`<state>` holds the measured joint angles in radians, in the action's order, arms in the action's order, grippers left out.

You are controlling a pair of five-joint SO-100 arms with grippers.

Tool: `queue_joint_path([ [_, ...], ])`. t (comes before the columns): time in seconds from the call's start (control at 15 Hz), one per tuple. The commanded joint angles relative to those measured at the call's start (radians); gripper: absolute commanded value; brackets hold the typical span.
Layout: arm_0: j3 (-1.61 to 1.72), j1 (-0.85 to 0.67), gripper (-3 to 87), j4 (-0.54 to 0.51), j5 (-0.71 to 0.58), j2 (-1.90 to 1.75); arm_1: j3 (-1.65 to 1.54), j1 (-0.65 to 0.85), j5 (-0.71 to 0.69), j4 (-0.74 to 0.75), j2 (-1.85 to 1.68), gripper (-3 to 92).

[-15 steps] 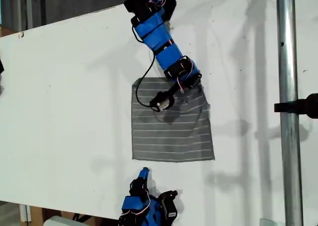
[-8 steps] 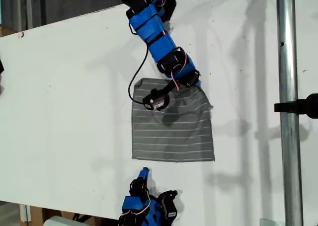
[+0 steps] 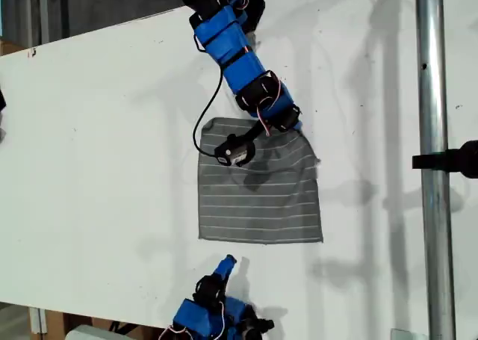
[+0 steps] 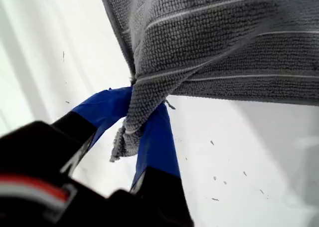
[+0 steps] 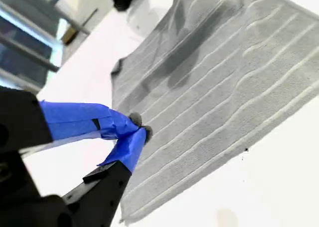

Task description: Grasp corners of a towel and fold twice.

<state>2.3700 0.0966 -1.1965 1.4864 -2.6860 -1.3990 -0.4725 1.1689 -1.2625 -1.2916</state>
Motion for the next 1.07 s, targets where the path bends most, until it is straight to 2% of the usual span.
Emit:
queue_joint_path([
  [0.0,-0.279,0.115,-3.1,0.002,-0.054,0.333,0.035,0.003,-0.009,0.008,-0.040,-0.2],
  [0.2,-0.604,0.264,-3.0,-0.083,-0.160,0.621,0.018,0.003,-0.009,0.015,-0.040,-0.2],
  [0.27,-0.629,0.307,-3.0,-0.060,-0.189,0.666,0.014,0.003,-0.009,0.020,-0.040,-0.2],
  [0.4,-0.563,0.365,-2.9,0.069,-0.224,0.660,0.009,0.005,-0.009,0.029,-0.038,-0.2],
  [0.47,-0.558,0.377,-1.2,0.078,-0.224,0.653,0.008,0.005,-0.009,0.029,-0.037,-0.2],
  [0.53,-0.549,0.388,8.8,0.086,-0.239,0.634,0.006,0.005,-0.009,0.029,-0.037,-0.2],
  [0.6,-0.528,0.393,27.9,0.106,-0.259,0.606,0.005,0.005,-0.009,0.029,-0.037,-0.2],
  [0.73,-0.503,0.391,36.4,0.114,-0.290,0.600,0.005,0.008,-0.009,0.031,-0.035,-0.2],
  [1.0,-0.437,0.370,29.0,0.106,-0.155,0.684,0.002,0.011,-0.009,0.034,-0.029,-0.2],
])
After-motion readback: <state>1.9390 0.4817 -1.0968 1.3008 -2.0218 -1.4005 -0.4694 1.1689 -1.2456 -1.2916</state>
